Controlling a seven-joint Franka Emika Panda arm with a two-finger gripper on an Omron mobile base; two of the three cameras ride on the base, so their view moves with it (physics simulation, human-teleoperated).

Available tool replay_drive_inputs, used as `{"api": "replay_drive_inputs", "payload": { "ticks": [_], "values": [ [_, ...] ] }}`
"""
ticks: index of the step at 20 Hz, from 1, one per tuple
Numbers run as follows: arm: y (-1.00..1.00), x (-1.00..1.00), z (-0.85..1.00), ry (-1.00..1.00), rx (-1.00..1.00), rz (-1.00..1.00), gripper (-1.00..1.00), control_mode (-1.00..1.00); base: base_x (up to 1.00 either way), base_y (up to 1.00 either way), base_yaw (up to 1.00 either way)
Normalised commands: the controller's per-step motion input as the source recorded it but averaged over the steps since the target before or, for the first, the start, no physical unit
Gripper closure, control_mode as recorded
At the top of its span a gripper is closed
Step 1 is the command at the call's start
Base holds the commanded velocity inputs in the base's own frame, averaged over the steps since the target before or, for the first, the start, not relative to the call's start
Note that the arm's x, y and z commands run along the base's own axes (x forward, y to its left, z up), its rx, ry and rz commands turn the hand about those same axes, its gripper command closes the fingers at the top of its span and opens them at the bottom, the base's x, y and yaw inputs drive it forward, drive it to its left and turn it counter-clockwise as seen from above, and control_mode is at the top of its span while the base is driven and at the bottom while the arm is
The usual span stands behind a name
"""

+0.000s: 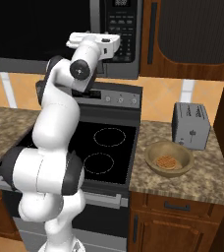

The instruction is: Open the microwave, place the bowl with waffle inside the microwave, then close the microwave door and turn it on.

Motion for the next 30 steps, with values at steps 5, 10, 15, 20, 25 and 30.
{"api": "replay_drive_inputs", "payload": {
  "ticks": [5, 10, 15, 20, 25, 30],
  "values": [
    [0.11, -0.17, 0.01, 0.00, -0.01, 0.11, 1.00, -1.00, 0.00, 0.00, 0.00],
    [0.38, -0.80, 0.04, 0.02, -0.01, 0.06, 1.00, -1.00, 0.00, 0.00, 0.00],
    [0.28, -1.00, 0.03, 0.00, 0.00, 0.08, 1.00, -1.00, 0.00, 0.00, 0.00],
    [0.36, -1.00, 0.00, 0.02, 0.00, 0.07, 1.00, -1.00, 0.00, 0.00, 0.00],
    [0.51, -1.00, 0.00, 0.02, -0.02, 0.11, 1.00, -1.00, 0.00, 0.00, 0.00],
    [0.49, -0.77, -0.12, 0.01, -0.10, 0.12, -1.00, -1.00, 0.00, 0.00, 0.00]
  ]
}}
